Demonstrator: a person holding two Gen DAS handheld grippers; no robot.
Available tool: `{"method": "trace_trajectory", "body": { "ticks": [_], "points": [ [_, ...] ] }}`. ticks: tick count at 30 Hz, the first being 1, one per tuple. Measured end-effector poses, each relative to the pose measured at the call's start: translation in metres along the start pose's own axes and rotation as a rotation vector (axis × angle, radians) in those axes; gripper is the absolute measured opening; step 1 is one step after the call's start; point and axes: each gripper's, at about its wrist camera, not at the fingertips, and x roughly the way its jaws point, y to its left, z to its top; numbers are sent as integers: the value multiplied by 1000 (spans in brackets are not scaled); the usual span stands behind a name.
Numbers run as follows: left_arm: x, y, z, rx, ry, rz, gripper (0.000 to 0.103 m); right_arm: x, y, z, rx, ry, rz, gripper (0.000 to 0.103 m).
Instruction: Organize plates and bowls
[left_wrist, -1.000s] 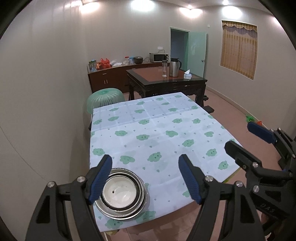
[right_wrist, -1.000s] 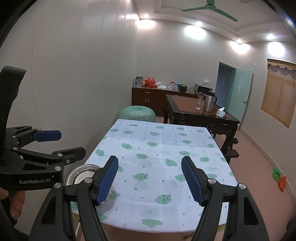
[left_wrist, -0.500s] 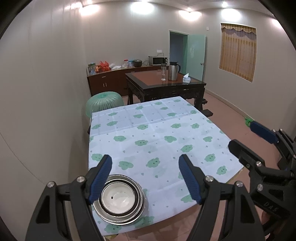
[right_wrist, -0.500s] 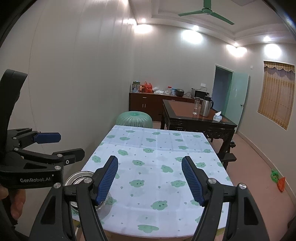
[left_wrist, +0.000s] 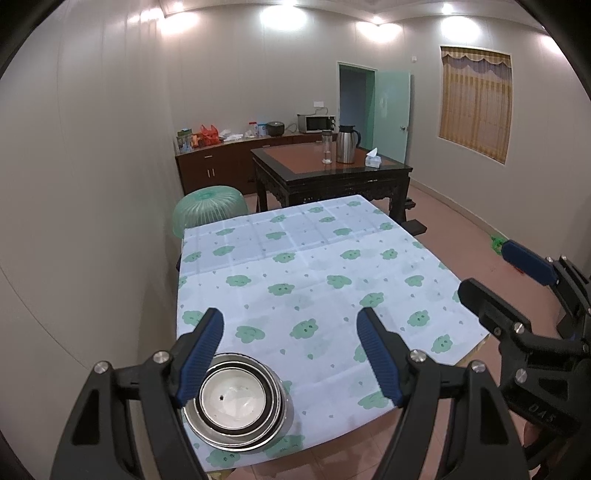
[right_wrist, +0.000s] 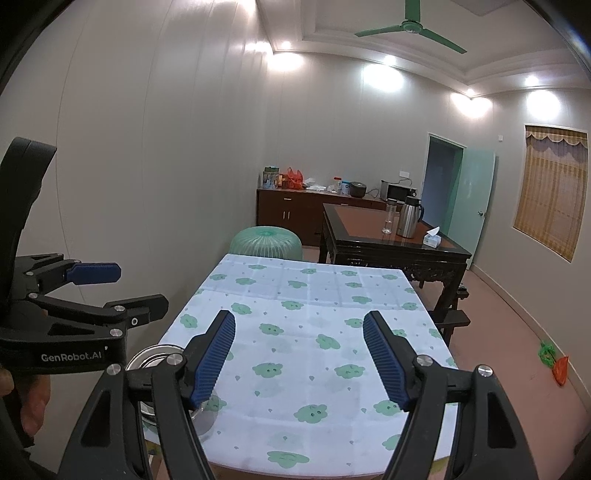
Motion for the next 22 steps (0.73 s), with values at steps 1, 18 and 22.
{"method": "trace_trajectory", "body": {
  "ticks": [1,18,22],
  "points": [
    [0,-1,1,1,2,1,76,0,-1,0,0,1,0,74],
    [4,-10,4,16,-21,9,90,-9,-10,7,11,-47,-26,74],
    [6,-11,5,24,-17,3,90,-6,-9,6,11,-39,-23,74]
  ]
}}
